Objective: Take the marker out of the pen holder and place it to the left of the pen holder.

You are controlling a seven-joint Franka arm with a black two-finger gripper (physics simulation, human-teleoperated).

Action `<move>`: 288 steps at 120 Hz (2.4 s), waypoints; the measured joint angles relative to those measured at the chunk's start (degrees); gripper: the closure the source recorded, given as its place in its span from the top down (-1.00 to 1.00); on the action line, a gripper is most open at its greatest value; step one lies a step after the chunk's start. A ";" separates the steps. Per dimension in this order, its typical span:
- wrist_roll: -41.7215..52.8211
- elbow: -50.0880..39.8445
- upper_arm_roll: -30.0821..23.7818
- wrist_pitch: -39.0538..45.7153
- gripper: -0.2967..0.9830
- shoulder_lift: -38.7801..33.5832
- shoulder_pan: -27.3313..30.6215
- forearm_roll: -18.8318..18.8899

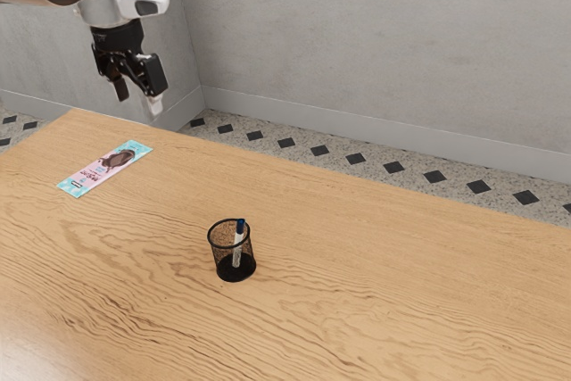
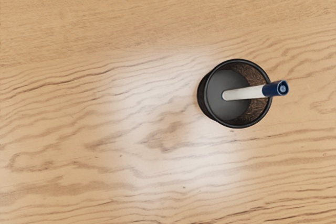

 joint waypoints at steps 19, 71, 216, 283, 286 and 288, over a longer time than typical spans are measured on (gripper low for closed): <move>0.42 0.01 -0.09 0.40 0.54 0.33 -0.02 0.04; 5.46 6.12 -9.64 0.51 0.53 16.21 -0.15 4.73; 11.75 0.55 -12.07 10.12 0.54 28.59 -6.48 14.61; 12.30 0.54 -11.86 10.46 -0.52 28.24 -6.20 15.66; 12.30 0.54 -11.82 10.45 -0.55 28.20 -6.20 15.64; 12.30 0.53 -11.79 10.45 -0.56 28.14 -6.17 15.64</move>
